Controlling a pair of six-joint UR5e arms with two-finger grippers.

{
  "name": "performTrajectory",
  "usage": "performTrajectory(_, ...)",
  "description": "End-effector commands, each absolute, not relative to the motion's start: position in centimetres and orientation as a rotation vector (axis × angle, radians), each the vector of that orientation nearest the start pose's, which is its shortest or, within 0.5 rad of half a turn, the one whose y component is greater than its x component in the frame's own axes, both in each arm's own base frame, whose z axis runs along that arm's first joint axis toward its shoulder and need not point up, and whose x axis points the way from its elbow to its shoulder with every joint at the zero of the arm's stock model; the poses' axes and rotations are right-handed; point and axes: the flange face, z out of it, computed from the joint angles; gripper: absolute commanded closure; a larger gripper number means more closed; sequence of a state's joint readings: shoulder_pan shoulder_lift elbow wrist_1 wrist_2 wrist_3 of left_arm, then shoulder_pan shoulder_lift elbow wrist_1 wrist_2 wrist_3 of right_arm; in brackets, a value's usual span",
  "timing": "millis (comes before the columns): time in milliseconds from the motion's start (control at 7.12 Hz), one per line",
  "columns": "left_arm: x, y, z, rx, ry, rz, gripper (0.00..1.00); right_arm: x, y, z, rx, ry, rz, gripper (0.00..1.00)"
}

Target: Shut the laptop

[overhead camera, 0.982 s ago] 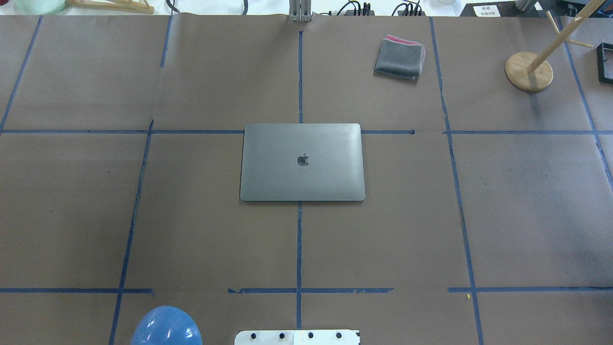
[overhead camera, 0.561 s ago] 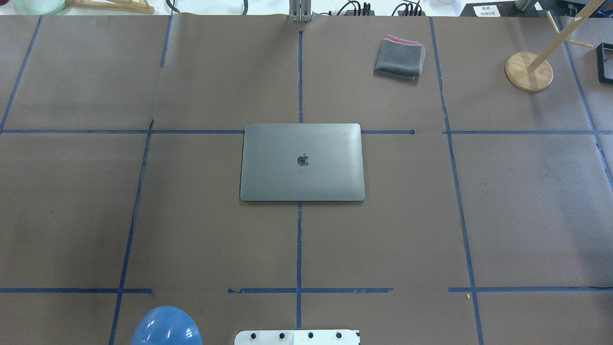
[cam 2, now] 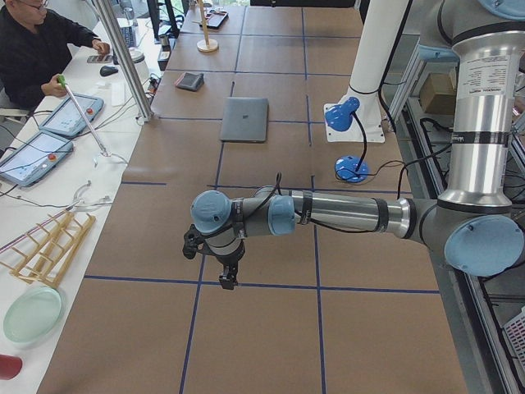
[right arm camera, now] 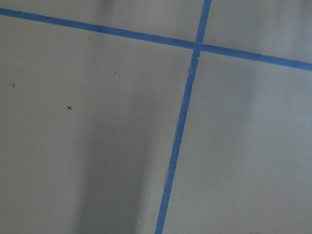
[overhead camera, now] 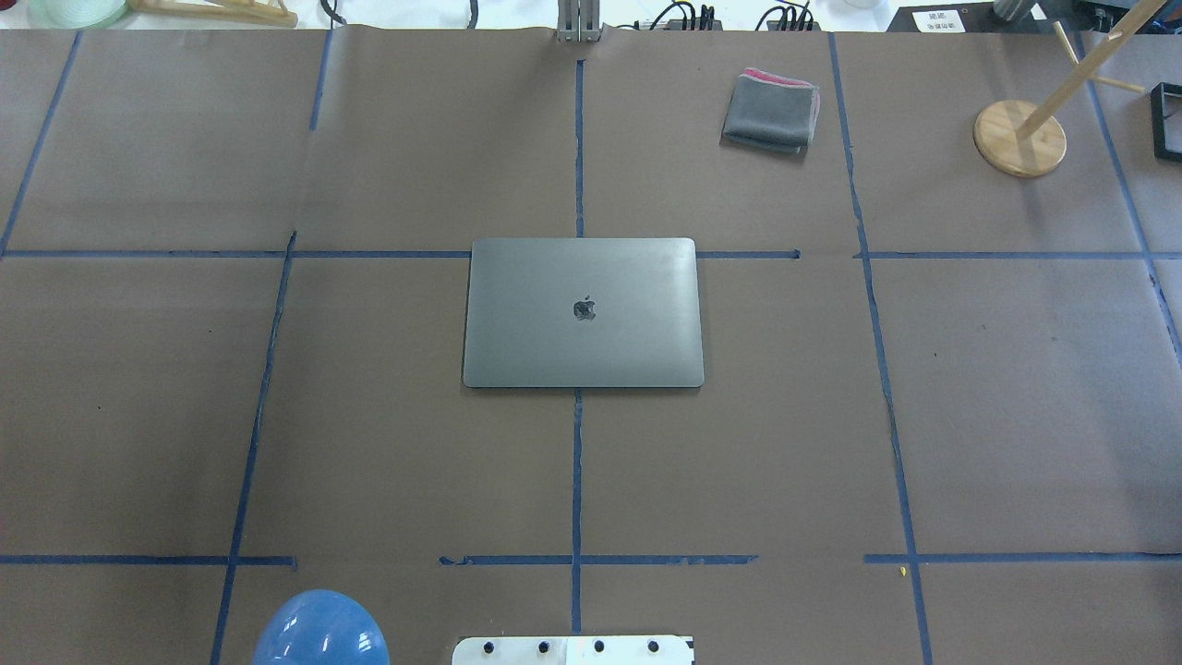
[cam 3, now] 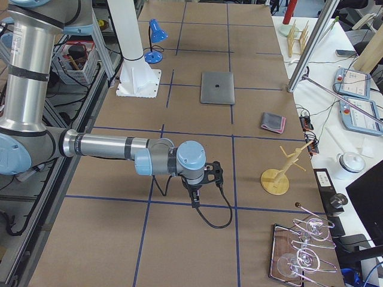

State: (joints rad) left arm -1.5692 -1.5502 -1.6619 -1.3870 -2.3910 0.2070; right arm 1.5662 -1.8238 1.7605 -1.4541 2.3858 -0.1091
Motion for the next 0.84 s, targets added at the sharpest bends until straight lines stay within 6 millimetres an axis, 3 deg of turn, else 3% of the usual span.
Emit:
performTrajectory(0, -6.0, -47.4, 63.9, -0.023, 0.827, 0.146, 0.0, 8.3, -37.7, 67.2, 0.062, -0.809, -0.044, 0.0)
performTrajectory(281, -6.0, -47.5, 63.7, -0.021, 0.827, 0.148, 0.0, 8.9, -39.1, 66.3, -0.03, -0.832, 0.014, 0.0)
performTrajectory(702, -6.1, -47.6, 63.6, -0.018, 0.825, 0.147, 0.0, 9.0, -39.1, 66.6, -0.04, -0.845, 0.023, 0.0)
